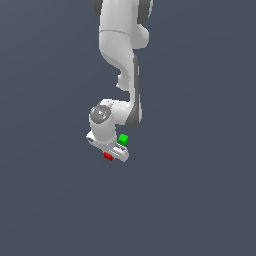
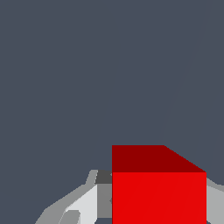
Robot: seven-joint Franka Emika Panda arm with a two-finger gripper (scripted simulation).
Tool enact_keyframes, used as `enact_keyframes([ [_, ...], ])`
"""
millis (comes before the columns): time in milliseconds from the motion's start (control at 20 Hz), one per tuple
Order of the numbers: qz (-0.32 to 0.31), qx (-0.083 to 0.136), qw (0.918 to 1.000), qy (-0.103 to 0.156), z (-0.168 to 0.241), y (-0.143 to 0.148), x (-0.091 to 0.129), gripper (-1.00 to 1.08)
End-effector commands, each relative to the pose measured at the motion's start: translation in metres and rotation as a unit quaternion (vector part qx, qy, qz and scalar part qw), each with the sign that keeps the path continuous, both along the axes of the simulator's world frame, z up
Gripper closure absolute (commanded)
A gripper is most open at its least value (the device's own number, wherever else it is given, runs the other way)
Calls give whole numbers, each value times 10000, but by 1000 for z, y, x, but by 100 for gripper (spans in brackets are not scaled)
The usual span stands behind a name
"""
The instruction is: Stack the red cube on top of the green cube.
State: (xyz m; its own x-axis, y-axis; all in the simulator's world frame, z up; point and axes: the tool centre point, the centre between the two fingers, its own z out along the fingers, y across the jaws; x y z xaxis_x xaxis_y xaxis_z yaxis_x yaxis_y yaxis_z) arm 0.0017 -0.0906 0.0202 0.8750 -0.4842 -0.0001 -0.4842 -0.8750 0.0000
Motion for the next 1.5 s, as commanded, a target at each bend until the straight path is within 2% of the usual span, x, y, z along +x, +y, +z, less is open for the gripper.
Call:
enact_keyframes([
  [0,1,-1,10000,0,0,0,0,108],
  [400,2,2,10000,2,15,1,-1,108],
  [1050,-3,0,10000,0,91,0,-1,108],
  [1450,-2,-1,10000,-5,98,0,-1,108],
])
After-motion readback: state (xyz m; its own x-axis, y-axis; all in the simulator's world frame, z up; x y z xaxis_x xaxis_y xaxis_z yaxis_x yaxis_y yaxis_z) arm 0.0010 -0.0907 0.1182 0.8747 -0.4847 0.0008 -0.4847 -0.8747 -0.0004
